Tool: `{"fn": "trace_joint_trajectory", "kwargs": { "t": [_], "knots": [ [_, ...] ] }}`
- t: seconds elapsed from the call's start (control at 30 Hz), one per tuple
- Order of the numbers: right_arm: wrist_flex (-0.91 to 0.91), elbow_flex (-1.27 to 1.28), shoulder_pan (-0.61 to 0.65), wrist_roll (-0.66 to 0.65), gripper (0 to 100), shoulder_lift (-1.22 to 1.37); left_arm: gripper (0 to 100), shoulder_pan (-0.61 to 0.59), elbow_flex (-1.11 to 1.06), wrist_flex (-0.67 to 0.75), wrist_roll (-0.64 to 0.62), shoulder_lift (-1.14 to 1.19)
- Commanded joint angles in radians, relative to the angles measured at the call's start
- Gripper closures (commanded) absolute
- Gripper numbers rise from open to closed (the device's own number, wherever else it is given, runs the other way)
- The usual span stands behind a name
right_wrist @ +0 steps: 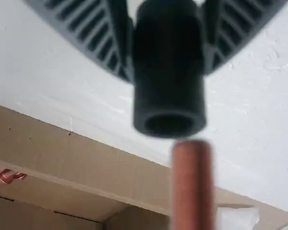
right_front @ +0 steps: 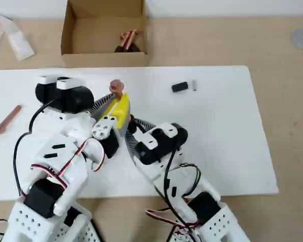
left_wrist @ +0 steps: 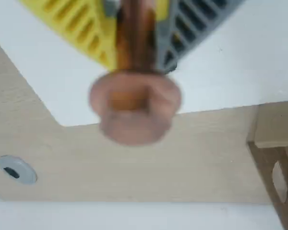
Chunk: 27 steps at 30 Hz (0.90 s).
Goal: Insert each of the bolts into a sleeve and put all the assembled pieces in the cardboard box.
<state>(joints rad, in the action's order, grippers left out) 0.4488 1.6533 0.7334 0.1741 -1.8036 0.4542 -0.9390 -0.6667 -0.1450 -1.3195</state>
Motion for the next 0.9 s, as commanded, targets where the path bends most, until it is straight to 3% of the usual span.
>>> {"fn": "trace_joint_trajectory", "kwargs": {
  "t": [0.0,0.87],
  "knots": [
    [-0.025,-0.033,0.016,0.000,98.9,-0.139,99,-0.008,-0.020,0.028,0.006,-0.007],
    [-0.021,-0.030,0.016,0.055,98.9,-0.137,99,-0.006,-0.068,0.132,0.040,0.001]
  ]
}}
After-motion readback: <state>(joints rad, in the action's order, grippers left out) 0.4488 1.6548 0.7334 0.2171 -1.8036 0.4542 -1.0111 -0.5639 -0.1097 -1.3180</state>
